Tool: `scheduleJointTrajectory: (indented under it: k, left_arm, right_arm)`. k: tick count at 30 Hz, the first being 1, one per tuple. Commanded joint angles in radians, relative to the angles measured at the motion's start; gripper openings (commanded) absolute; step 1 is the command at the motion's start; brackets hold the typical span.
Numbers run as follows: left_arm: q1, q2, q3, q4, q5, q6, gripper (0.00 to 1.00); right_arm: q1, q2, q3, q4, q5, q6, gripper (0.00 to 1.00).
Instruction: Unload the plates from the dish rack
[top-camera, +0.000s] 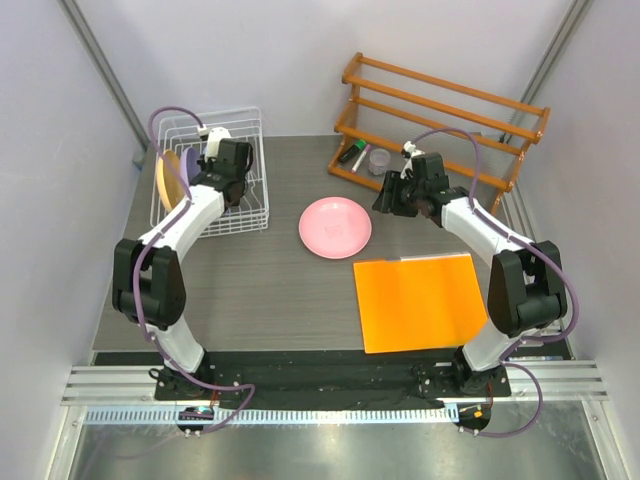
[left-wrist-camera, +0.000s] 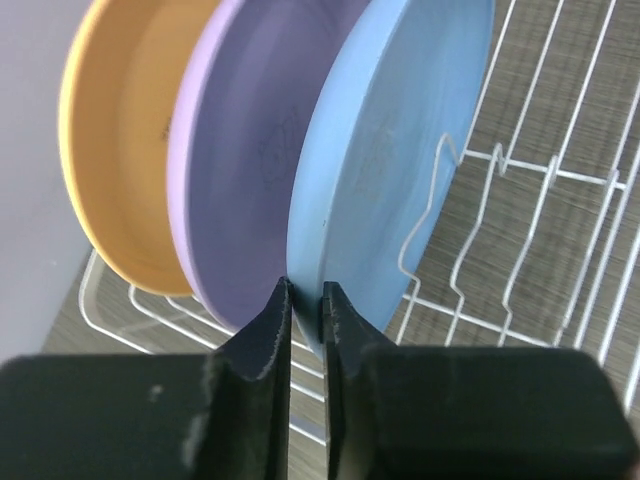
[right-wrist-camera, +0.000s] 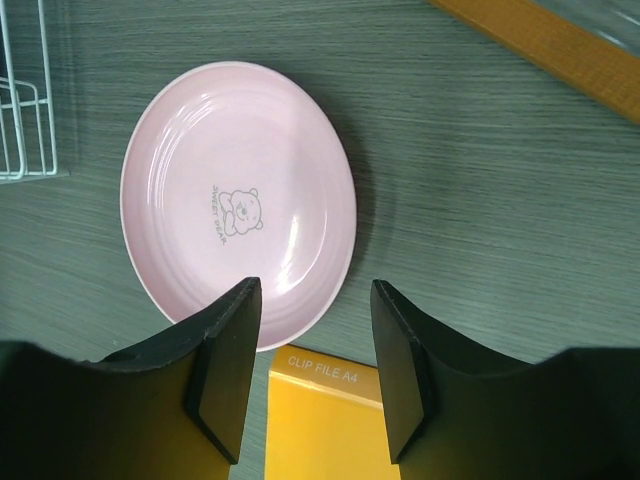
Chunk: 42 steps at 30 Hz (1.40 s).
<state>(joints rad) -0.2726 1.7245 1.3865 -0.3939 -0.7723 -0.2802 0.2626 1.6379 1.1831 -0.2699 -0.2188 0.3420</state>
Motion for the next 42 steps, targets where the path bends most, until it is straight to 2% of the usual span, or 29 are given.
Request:
scheduleJointTrajectory:
  k: [1,2,7,13,19,28,34,42]
  left_arm:
    - [0.004,0.012,0.063,0.021,-0.011,-0.004,0.03]
    - [0.006,0.014,0.066,0.02,-0.015,-0.002,0.0]
    - [0.004,-0.006,0.082,0.009,-0.027,0.022,0.0]
    - [0.0,-0.043,0.098,0.009,-0.108,0.084,0.0]
    - [-0.031,-0.033,0.108,0.007,-0.266,0.165,0.0]
    - [-0.103,0.015,0.124,0.02,-0.453,0.208,0.0]
    - [-0.119,-0.016,0.14,0.02,-0.47,0.217,0.0]
    - [-0.16,-0.091,0.172,-0.069,-0.433,0.219,0.0]
  right_arm:
    - [0.006,-0.032,-0.013,0.006,0.018,-0.017,0.54]
    - [0.006,-0.032,-0.014,0.006,0.018,-0.017,0.54]
    - [0.006,-0.036,-0.025,0.005,0.009,-0.018,0.54]
    - [0.006,-0.039,-0.03,0.006,0.003,-0.017,0.54]
    - [0.004,-0.044,-0.036,0.005,0.002,-0.014,0.55]
    - [0.006,-0.053,-0.04,-0.002,-0.001,-0.015,0.55]
    - [0.004,-0.069,-0.036,-0.003,0.004,-0.02,0.55]
    - [0.009,-0.064,-0.013,-0.005,-0.017,-0.011,0.56]
